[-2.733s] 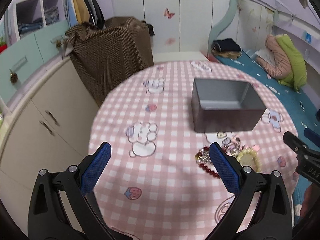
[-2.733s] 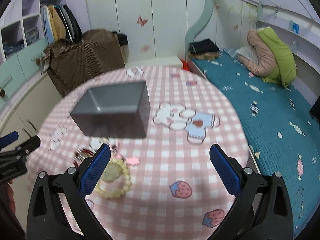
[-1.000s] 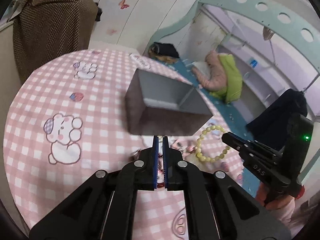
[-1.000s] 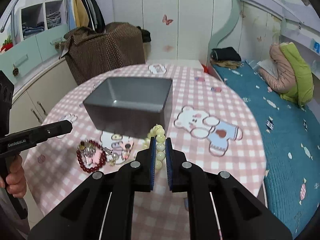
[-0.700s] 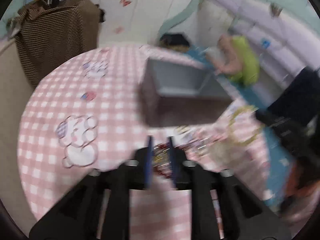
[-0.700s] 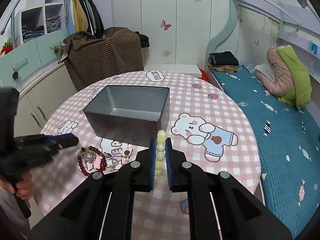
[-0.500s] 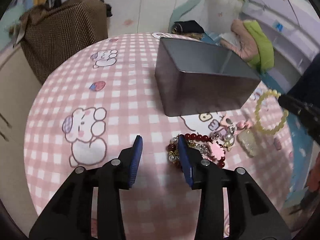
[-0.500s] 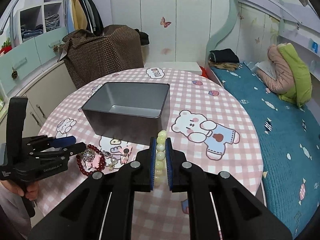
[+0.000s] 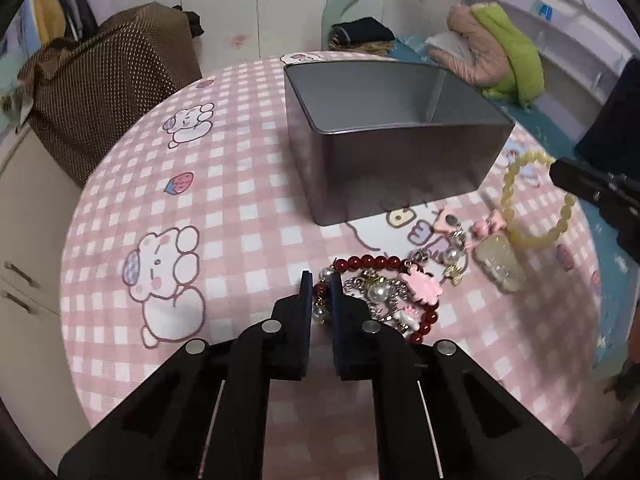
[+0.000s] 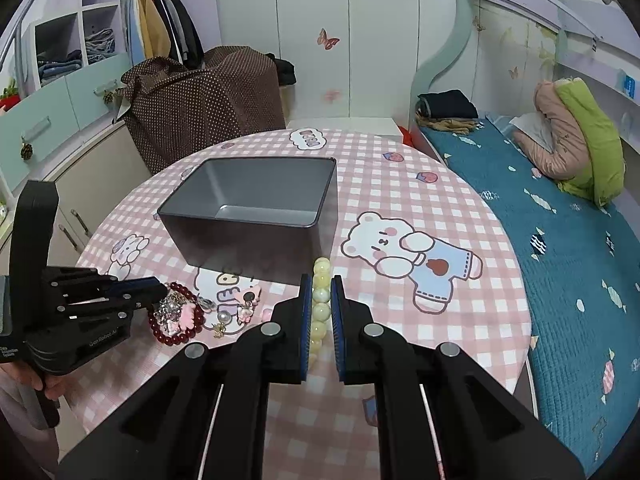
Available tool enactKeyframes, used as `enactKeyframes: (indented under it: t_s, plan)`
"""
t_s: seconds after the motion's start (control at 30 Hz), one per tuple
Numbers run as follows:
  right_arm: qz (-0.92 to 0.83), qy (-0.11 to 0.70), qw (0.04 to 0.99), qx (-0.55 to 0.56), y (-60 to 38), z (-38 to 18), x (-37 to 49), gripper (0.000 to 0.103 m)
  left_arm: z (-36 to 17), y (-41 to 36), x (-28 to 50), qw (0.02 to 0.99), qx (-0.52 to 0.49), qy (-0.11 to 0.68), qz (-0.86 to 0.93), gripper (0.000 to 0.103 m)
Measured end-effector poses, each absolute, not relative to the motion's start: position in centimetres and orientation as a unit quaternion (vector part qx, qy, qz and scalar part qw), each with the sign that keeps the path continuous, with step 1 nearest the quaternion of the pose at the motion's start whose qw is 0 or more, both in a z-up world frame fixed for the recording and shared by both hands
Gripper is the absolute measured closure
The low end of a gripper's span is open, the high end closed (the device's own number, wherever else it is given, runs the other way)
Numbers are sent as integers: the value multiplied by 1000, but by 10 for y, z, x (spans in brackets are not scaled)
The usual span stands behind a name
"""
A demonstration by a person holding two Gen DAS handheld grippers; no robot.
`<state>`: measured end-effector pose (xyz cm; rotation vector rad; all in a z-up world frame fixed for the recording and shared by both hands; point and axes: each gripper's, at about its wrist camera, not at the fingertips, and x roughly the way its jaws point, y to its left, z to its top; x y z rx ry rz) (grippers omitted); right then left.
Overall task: Organize jewelry
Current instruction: 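Grasp the red bead bracelet with left tool while right grasps yellow bracelet, then carry both bracelets over the open tin with both tools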
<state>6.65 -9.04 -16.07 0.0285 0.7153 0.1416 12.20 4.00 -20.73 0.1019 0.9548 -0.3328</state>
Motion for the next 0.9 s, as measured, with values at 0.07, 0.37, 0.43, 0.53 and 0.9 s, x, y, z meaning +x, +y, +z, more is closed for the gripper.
enactKeyframes:
  t_s: [0.07, 0.37, 0.43, 0.53, 0.9]
  plan:
    - [70, 346, 935, 12, -90, -158, 66, 95, -206, 48, 122, 870, 2, 458, -186, 95]
    - [67, 336, 939, 14, -90, -151, 62, 95, -180, 68, 122, 860, -113, 439, -233, 95]
    - [65, 332, 941, 13, -90, -148, 61, 95, -172, 64, 119, 859, -124, 431, -248, 95]
    - [66, 322, 944, 10, -89, -142, 58, 95, -157, 60, 117, 860, -129, 417, -266, 95]
    - [75, 295, 952, 7, -86, -127, 54, 95, -116, 42, 100, 878, -112, 363, -292, 95]
